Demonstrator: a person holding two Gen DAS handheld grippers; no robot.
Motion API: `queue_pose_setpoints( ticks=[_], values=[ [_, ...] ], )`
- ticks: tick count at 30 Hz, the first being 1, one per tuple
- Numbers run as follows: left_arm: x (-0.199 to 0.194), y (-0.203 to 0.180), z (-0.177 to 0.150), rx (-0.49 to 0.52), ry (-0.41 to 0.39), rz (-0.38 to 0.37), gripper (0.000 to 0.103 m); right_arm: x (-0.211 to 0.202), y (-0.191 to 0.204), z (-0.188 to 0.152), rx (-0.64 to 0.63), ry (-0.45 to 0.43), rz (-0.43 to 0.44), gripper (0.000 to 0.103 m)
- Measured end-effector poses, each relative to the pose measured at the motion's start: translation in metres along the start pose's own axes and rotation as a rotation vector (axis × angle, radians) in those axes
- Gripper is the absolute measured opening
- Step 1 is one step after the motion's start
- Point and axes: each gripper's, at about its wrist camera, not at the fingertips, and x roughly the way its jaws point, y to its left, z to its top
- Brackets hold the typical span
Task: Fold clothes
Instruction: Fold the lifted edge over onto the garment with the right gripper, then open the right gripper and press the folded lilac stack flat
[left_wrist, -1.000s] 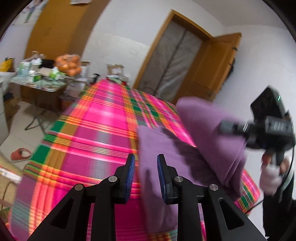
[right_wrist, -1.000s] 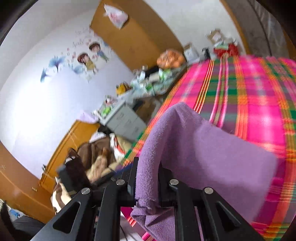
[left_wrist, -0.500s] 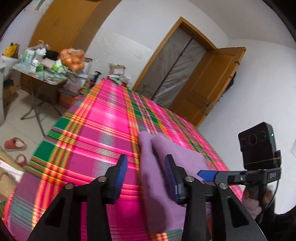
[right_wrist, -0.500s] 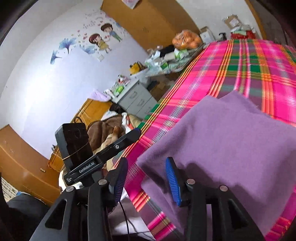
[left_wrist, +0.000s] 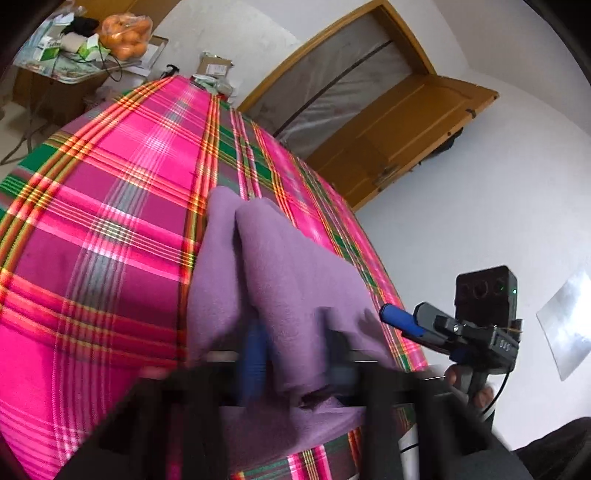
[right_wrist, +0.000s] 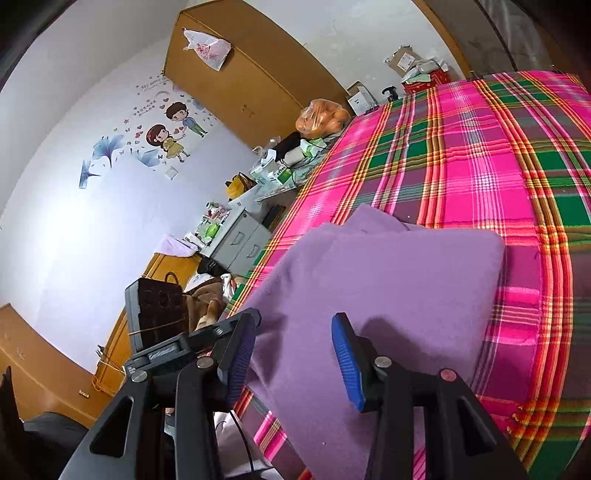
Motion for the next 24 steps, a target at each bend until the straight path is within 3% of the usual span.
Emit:
queue_pose_setpoints(
  ticks=[3,6,16,19,24],
  values=[
    [-0.010,0.013,-0.005,-0.028,-0.025,0.008,0.011,-0.001,-0.004,0.001,0.007,-0.010,0.005,0.044],
    [-0.005,0.024,-0.018,-0.035,0.007,0.051,0.011,0.000,-0.010,0.001,0.008,-0.026,-0.009,0.044],
    [-0.017,0.019,-0.030,0.041,0.004,0.030,0.012,0.000,-0.032,0.003,0.004,-0.098,-0.104,0.044],
    [-0.020,0.017,-0.035,0.065,0.009,0.016,0.012,0.006,-0.042,0.002,0.023,-0.085,-0.128,0.039],
    [-0.040,0.012,-0.024,0.082,-0.073,0.028,0.012,0.004,-0.047,0.002,0.024,-0.092,-0.124,0.038]
  ],
)
